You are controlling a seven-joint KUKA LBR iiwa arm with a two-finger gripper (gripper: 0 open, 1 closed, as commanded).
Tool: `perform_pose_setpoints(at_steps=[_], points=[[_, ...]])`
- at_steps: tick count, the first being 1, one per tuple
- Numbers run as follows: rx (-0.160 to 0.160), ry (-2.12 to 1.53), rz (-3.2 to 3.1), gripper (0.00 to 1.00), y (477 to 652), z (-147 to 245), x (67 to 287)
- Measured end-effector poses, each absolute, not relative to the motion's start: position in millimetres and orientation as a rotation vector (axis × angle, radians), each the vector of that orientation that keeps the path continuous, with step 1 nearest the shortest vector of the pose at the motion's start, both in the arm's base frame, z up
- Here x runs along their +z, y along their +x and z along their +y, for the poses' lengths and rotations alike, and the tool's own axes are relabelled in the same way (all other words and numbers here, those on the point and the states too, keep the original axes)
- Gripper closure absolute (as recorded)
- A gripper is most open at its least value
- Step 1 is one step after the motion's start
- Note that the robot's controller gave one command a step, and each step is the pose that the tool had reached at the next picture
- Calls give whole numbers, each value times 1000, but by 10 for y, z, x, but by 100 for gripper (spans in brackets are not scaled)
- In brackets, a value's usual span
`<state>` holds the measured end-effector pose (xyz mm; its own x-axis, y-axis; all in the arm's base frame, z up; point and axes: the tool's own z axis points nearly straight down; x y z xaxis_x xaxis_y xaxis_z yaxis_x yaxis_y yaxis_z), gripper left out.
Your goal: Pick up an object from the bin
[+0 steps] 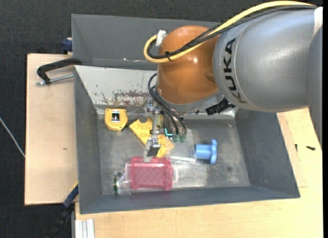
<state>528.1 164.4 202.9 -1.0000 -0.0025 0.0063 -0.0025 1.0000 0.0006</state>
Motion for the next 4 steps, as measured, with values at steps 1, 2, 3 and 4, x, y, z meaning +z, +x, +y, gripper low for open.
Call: perform_pose_setpoints(at_steps=[1,2,3,4], points=[[-3,1,-3142,0,5299,1637,2062],[-9,-28,-3151,0,5411,1449,1720],[-2,-12,-3146,0,5501,1203,1093],[-13,-247,-3153,100,5424,1067,799]])
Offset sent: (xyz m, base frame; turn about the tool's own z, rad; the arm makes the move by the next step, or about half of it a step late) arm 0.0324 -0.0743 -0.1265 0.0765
